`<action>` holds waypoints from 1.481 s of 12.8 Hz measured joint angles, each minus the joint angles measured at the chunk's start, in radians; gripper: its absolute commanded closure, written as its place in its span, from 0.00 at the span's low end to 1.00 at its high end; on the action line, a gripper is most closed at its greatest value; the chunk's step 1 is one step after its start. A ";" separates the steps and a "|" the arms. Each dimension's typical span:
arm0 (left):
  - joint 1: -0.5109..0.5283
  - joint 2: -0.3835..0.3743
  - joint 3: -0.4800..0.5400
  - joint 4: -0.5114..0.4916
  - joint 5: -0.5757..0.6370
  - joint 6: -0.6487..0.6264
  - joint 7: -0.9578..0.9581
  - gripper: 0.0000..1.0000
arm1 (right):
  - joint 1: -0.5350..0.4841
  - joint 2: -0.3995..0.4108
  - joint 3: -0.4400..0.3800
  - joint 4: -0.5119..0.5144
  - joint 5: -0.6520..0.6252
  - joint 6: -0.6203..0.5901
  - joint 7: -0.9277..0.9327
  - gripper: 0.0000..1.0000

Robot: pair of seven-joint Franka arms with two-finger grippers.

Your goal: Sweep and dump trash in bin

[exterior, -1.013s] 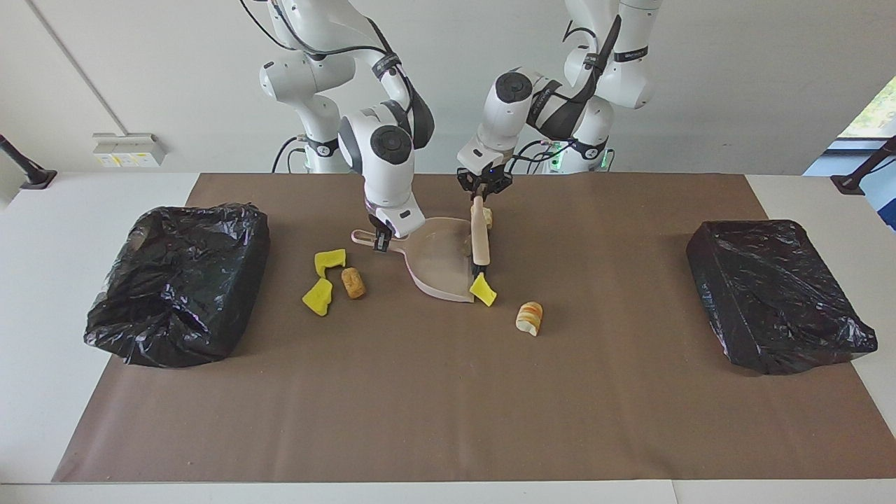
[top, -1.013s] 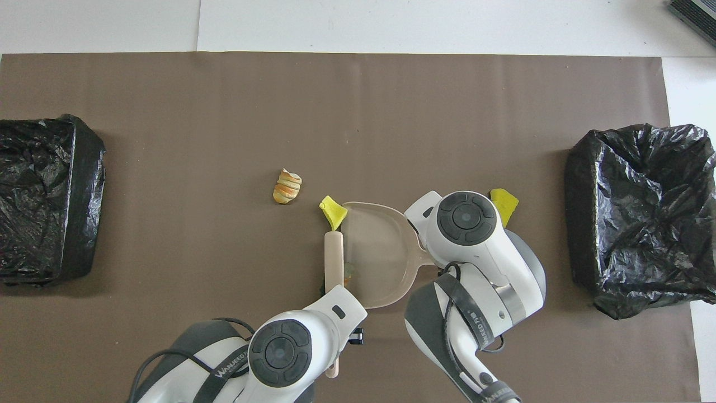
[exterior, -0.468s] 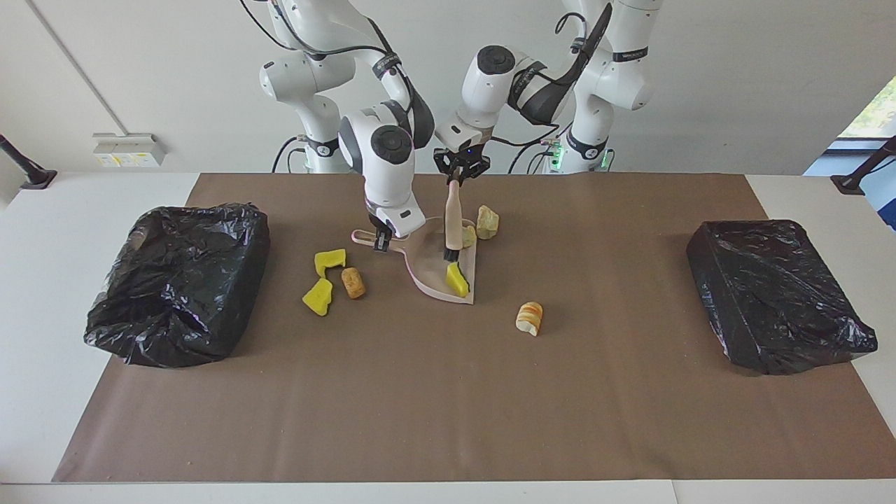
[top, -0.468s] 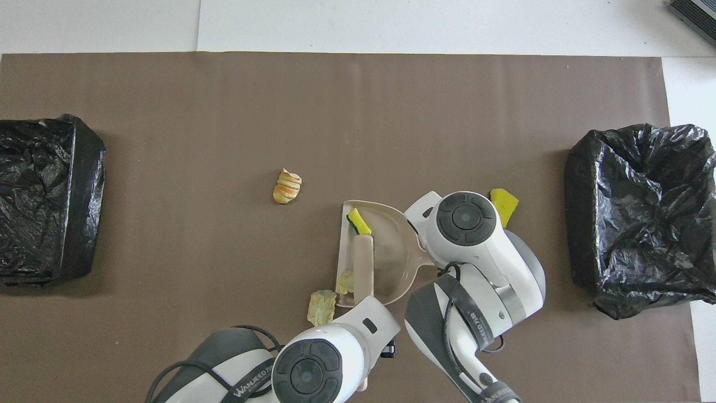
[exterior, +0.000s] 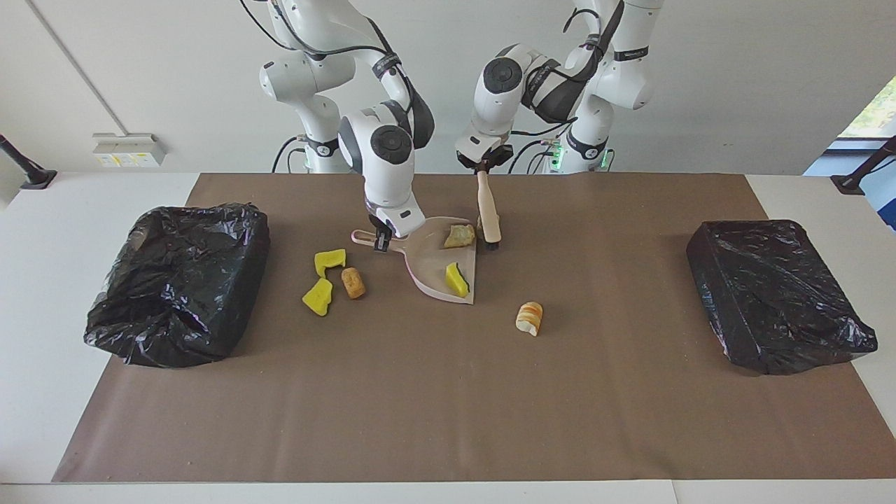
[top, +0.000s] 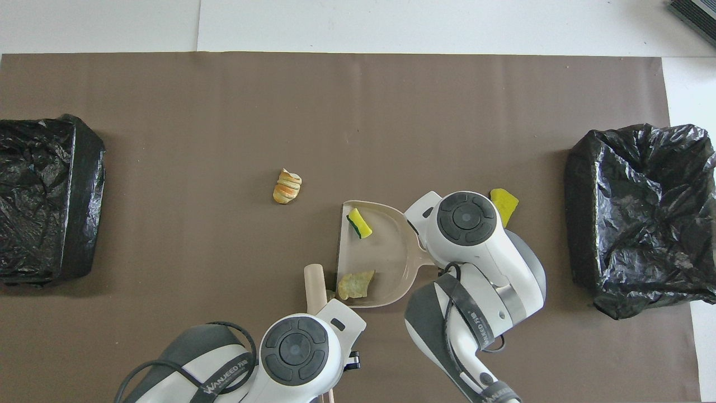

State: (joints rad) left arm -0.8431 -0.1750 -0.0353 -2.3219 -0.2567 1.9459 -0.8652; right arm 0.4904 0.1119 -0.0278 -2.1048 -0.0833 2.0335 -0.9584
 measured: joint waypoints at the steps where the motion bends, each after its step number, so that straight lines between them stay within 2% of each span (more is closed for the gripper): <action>1: 0.002 -0.012 0.001 -0.018 0.010 0.000 -0.078 1.00 | -0.004 0.000 -0.002 -0.002 -0.005 0.010 -0.039 1.00; 4: 0.007 -0.027 0.001 -0.033 0.063 0.001 -0.310 1.00 | -0.025 0.001 -0.003 -0.017 -0.009 0.045 -0.130 1.00; 7: 0.002 -0.030 -0.014 -0.043 0.056 0.043 -0.411 1.00 | -0.025 0.001 -0.002 -0.019 -0.012 0.048 -0.135 1.00; 9: -0.012 -0.016 -0.021 -0.064 0.008 0.122 -0.420 1.00 | -0.025 0.001 -0.002 -0.019 -0.013 0.048 -0.135 1.00; 14: -0.037 0.060 -0.022 -0.076 -0.025 0.306 -0.411 1.00 | -0.026 0.001 -0.002 -0.019 -0.013 0.048 -0.135 1.00; 19: 0.048 0.115 -0.008 -0.032 -0.051 0.412 -0.242 1.00 | -0.027 0.001 -0.003 -0.020 -0.016 0.048 -0.135 1.00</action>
State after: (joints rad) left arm -0.7952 -0.0600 -0.0434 -2.3539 -0.3079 2.3582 -1.1074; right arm 0.4638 0.1133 -0.0305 -2.1243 -0.0990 2.0819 -1.0937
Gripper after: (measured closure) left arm 0.740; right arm 0.678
